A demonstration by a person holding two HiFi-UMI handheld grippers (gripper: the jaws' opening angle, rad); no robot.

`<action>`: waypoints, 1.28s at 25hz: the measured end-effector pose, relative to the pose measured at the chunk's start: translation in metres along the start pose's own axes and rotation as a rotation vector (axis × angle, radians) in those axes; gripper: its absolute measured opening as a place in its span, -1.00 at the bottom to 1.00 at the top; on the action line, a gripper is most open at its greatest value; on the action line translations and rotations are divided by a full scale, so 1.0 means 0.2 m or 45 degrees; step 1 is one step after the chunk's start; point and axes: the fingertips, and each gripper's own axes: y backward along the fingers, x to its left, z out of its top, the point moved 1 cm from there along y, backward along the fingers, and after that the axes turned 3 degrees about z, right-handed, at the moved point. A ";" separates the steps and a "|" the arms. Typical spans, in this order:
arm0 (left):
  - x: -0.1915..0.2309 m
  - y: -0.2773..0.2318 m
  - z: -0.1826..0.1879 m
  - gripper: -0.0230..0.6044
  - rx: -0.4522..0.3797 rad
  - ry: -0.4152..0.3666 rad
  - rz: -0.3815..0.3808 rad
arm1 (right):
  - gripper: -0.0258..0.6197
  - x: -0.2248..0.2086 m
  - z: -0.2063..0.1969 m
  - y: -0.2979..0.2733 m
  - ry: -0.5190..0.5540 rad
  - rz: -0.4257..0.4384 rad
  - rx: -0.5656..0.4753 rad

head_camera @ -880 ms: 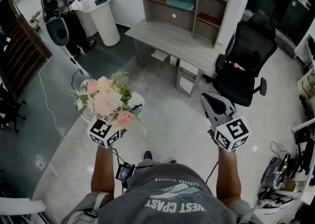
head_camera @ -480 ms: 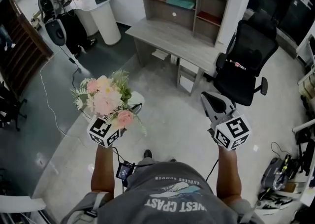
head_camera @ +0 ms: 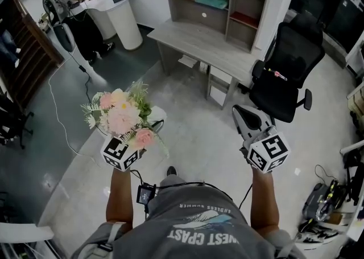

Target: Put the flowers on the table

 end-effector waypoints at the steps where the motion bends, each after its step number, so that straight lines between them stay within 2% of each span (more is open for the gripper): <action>1: 0.01 0.00 -0.01 0.24 0.005 0.004 0.000 | -0.84 0.00 -0.01 -0.01 -0.007 -0.002 0.003; 10: 0.10 -0.13 -0.10 0.24 0.008 0.020 -0.064 | -0.84 -0.07 -0.07 -0.08 -0.041 -0.085 0.032; 26: 0.54 -0.44 -0.10 0.24 -0.013 0.015 -0.222 | -0.84 -0.19 -0.03 -0.47 -0.074 -0.241 0.049; 32: 0.62 -0.51 -0.16 0.24 -0.029 0.014 -0.272 | -0.84 -0.19 -0.07 -0.55 -0.071 -0.292 0.056</action>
